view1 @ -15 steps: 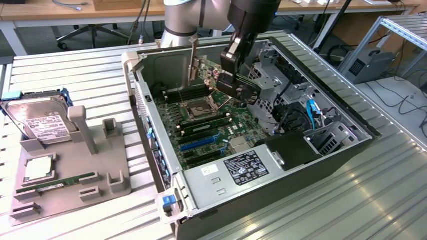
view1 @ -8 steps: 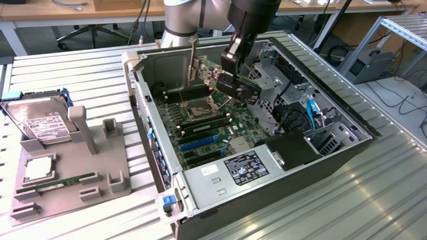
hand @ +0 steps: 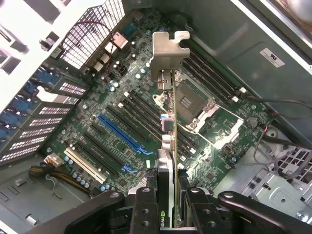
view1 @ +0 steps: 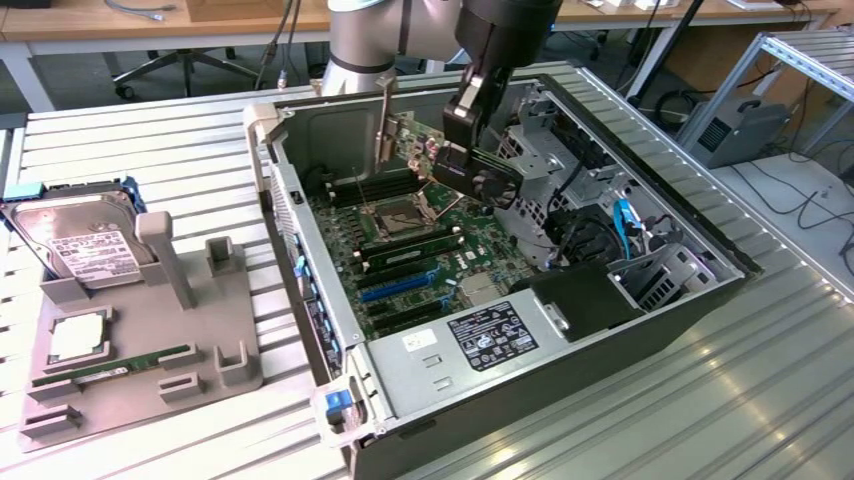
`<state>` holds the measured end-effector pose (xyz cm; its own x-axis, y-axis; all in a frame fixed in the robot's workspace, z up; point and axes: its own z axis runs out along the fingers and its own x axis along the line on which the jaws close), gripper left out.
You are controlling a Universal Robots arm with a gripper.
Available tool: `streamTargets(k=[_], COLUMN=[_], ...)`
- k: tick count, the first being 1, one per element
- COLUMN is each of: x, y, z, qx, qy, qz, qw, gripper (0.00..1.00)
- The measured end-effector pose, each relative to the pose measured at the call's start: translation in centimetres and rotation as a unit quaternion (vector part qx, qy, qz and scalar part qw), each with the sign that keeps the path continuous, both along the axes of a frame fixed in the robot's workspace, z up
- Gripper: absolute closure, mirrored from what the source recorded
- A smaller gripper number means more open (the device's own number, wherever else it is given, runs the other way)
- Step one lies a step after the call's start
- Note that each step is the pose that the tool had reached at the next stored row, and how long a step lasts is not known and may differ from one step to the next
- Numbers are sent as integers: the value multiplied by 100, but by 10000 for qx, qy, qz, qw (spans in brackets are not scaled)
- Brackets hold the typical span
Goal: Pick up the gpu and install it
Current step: 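Insert the gpu into the slot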
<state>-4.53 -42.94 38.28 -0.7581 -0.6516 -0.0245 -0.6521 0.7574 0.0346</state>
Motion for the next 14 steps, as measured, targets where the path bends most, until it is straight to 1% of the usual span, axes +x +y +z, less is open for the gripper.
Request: streamTargets(k=[14], x=[0], y=[0], z=[0], qx=[0], qy=[0], qz=[110], qw=[9999], gripper=[73])
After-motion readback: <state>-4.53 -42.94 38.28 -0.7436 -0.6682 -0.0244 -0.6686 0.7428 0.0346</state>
